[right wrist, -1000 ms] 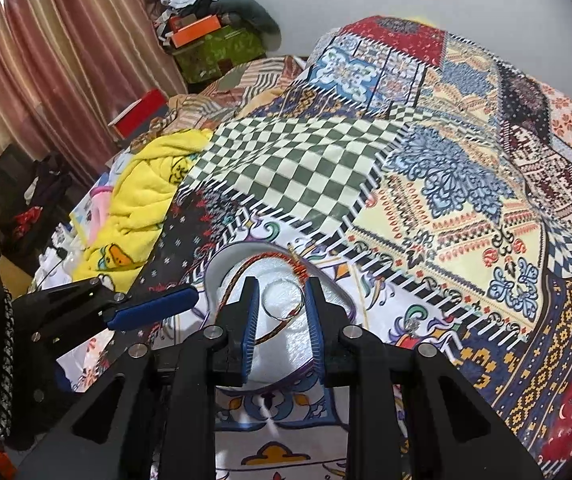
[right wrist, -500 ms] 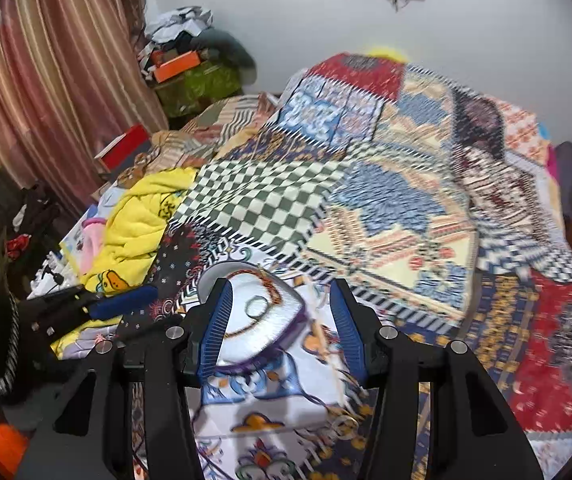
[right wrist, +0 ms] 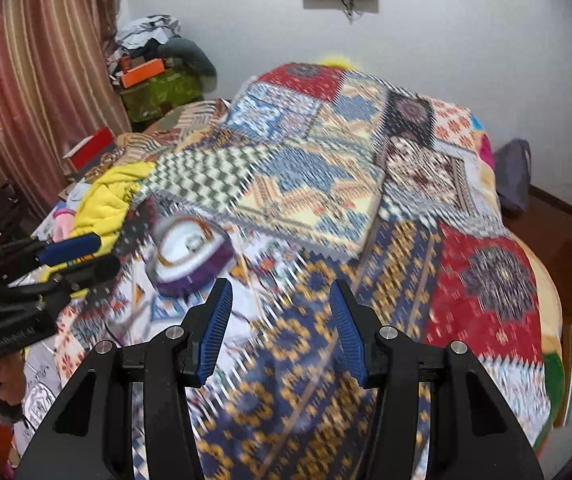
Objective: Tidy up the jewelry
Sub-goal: 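Move both open grippers back to the remaining jewelry on the quilt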
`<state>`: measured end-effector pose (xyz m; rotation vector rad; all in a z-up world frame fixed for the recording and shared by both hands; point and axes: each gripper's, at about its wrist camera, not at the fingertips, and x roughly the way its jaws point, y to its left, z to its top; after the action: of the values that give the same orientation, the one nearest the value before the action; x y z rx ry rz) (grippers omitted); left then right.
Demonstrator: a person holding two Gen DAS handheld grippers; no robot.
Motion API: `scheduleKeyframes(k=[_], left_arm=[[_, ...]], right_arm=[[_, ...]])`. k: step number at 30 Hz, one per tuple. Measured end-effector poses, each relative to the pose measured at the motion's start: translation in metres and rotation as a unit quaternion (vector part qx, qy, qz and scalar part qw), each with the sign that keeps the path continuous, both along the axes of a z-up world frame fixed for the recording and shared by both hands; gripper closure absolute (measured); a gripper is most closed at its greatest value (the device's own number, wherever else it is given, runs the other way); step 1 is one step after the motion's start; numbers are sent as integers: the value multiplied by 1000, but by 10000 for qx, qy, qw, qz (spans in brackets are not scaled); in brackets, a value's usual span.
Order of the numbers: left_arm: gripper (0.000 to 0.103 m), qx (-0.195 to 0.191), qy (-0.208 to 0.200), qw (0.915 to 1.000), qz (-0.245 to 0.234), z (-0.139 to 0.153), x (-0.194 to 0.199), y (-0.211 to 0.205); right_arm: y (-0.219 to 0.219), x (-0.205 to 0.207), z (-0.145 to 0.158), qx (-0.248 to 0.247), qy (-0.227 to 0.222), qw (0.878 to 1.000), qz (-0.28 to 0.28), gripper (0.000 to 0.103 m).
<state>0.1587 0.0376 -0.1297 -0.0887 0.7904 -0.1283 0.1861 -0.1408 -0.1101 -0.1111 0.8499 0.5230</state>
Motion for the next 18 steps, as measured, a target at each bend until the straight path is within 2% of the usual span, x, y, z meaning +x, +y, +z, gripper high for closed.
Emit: scheduleKeyframes(k=[6,11,18], left_arm=[[61,-91,234,9995,-201,-14,-2,-24],[61,-121,532,9978,-377,-34,3,-41],[61,-100,943,9933,-658,-64,18,-62]], right_arm=[[-24,-9,-23,-87,279,9994,-170,56],[-36,-12,-47,-128,558,9980,-252,56],[-43,-10,-65,-34,750,9968,-271,56]])
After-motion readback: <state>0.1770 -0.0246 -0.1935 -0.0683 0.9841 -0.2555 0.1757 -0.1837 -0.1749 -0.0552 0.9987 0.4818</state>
